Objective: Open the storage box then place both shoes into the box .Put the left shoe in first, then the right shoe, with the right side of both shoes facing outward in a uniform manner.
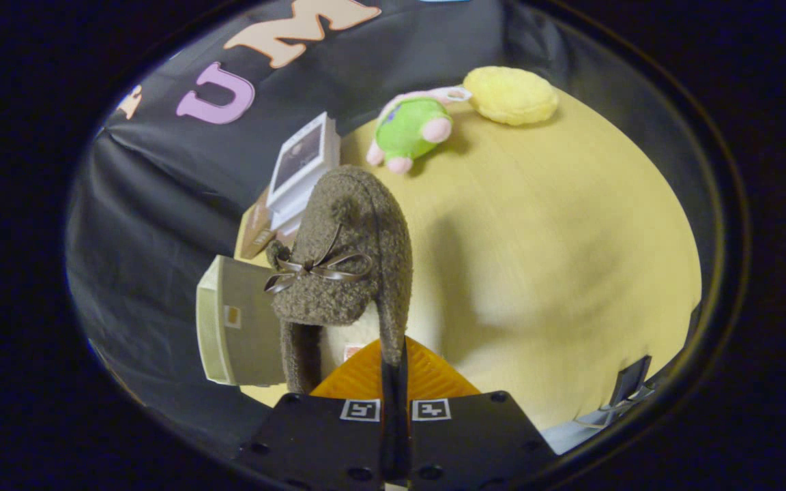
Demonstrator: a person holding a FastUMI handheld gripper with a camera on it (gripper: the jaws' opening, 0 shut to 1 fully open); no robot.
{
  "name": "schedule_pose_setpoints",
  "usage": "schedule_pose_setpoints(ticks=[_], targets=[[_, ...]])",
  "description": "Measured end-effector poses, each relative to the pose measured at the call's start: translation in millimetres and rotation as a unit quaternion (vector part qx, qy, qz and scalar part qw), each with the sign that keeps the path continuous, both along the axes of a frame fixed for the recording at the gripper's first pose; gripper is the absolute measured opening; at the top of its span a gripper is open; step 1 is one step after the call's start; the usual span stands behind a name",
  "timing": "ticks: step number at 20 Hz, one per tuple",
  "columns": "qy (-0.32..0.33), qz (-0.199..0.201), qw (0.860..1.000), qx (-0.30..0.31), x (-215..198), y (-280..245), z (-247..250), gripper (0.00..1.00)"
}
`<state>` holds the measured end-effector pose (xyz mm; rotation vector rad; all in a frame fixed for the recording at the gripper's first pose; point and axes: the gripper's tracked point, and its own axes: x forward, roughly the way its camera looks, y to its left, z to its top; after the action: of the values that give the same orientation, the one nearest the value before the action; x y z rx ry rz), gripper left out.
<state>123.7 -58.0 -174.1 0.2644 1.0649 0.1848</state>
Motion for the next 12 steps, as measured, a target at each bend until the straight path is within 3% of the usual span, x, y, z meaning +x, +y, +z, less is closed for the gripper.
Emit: schedule_pose_setpoints(ticks=[7, 12], targets=[[-0.036, 0.081, 0.993, 0.075, -16, 138, 63, 0.03], [-0.017, 0.138, 0.982, 0.125, -42, 251, 56, 0.03]])
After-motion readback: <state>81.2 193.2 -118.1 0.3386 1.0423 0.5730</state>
